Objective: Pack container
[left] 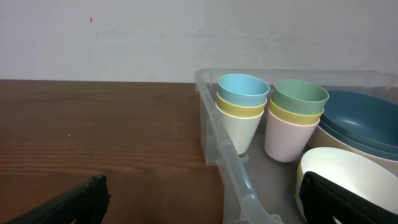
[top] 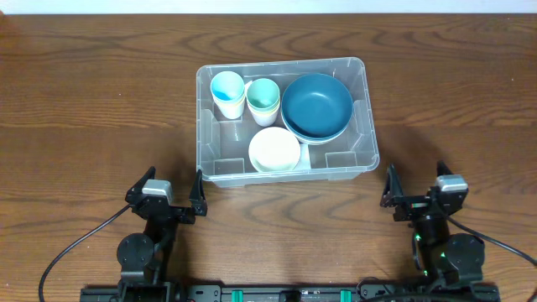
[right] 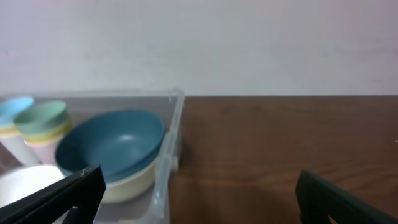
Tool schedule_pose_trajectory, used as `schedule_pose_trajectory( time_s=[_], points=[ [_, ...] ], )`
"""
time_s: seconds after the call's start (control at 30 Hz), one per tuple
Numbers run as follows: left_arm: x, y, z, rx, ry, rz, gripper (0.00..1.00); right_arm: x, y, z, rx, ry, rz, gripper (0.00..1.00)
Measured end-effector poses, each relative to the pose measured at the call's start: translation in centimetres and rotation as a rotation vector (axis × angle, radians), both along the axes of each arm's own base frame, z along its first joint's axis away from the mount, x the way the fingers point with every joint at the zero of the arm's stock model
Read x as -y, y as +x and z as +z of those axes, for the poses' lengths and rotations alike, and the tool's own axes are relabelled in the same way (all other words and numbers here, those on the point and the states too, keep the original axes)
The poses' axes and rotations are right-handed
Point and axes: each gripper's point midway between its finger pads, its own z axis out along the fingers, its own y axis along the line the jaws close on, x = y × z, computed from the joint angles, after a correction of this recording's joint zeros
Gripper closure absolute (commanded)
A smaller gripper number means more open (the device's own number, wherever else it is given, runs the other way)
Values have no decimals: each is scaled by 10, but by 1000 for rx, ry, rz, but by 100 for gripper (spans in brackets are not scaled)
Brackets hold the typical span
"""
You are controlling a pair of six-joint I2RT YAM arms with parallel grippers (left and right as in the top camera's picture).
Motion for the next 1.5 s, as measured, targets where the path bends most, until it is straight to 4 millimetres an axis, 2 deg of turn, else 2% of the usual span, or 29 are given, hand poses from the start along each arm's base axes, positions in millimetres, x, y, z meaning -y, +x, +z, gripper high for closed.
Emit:
schedule_pose_trajectory(
  time_s=[0.27,0.53,1.5],
  points=[
    [0,0,0,0,0,0,2,-2,2,-40,-65,-40,13,1],
    [0,0,0,0,0,0,2,-2,1,-34,-34,-41,12,1],
    [0,0,0,0,0,0,2,-2,1,-34,-33,-48,13,1]
  ],
)
